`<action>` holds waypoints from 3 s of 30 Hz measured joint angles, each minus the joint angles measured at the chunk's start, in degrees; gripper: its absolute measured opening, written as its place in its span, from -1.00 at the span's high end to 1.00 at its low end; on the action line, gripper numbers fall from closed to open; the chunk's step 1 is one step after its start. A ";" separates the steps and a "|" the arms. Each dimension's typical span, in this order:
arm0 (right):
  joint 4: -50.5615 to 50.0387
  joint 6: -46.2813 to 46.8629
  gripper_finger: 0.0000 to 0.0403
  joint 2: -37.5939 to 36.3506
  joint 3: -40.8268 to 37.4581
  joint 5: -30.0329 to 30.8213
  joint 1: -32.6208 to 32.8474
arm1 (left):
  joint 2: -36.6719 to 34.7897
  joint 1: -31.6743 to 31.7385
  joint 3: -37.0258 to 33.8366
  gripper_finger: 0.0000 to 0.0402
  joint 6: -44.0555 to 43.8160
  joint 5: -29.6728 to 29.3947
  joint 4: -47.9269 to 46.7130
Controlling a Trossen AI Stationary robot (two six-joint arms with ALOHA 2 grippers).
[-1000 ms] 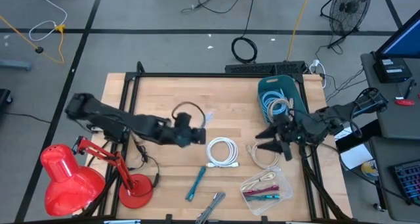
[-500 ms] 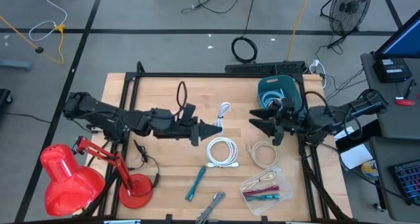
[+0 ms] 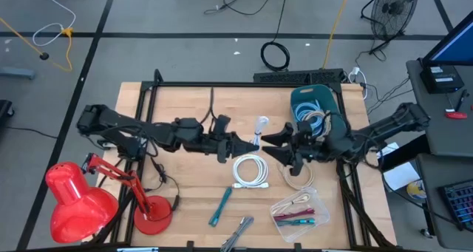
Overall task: Pick & Place USB Port
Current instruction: Put the white charger cable into the transparent bin
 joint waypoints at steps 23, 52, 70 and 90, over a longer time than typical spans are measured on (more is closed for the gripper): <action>2.18 -1.53 -0.32 -0.09 -0.04 4.59 -0.35 | 2.52 -3.76 -0.03 0.98 -1.74 1.59 0.54; -16.84 -0.63 0.94 -15.69 -0.09 -11.12 0.49 | 2.53 -4.39 -0.03 0.04 -0.84 16.15 9.93; -54.62 1.56 0.94 -7.10 -0.09 -30.83 11.13 | 2.51 -1.16 -0.03 -0.01 -1.74 17.79 -7.86; -68.22 -14.33 0.95 10.23 3.59 -37.64 12.10 | 2.51 1.64 -0.01 -0.01 -1.77 17.65 -17.37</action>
